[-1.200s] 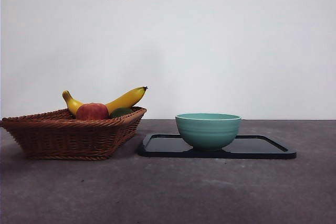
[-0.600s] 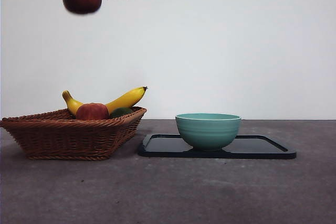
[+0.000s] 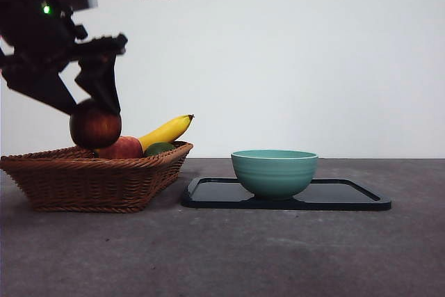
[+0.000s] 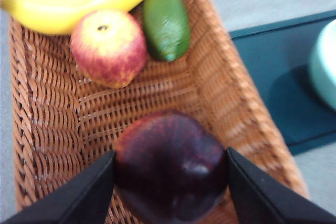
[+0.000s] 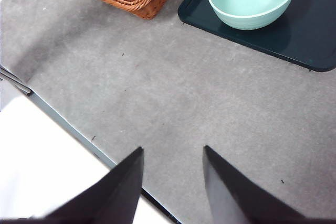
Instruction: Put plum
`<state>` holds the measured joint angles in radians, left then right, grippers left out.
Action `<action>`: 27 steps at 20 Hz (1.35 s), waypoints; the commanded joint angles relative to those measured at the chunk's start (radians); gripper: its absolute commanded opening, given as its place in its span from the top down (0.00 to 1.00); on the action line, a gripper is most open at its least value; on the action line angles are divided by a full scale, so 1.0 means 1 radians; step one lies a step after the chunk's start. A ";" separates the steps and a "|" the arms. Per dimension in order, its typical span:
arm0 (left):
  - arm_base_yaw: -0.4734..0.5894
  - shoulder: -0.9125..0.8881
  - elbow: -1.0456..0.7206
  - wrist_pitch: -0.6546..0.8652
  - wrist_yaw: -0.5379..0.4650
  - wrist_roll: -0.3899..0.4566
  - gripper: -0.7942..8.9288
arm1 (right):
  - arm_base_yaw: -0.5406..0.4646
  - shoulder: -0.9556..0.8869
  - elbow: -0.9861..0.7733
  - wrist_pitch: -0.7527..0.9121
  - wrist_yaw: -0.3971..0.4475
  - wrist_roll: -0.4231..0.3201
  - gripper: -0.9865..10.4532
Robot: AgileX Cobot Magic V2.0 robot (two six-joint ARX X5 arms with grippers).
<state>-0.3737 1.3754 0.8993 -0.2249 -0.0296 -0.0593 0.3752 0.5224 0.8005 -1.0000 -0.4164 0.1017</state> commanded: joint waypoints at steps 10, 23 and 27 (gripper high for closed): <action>0.020 0.194 -0.004 0.163 -0.005 0.047 0.68 | 0.005 0.004 0.007 0.004 0.001 -0.008 0.76; 0.020 0.207 -0.003 0.166 -0.005 0.047 0.49 | 0.005 0.004 0.007 0.005 0.001 -0.008 0.76; 0.020 0.186 0.005 0.163 -0.005 0.046 0.49 | 0.005 0.004 0.007 0.005 0.001 -0.008 0.76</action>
<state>-0.3508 1.5623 0.8886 -0.0715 -0.0307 -0.0231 0.3752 0.5224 0.8005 -1.0016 -0.4164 0.1017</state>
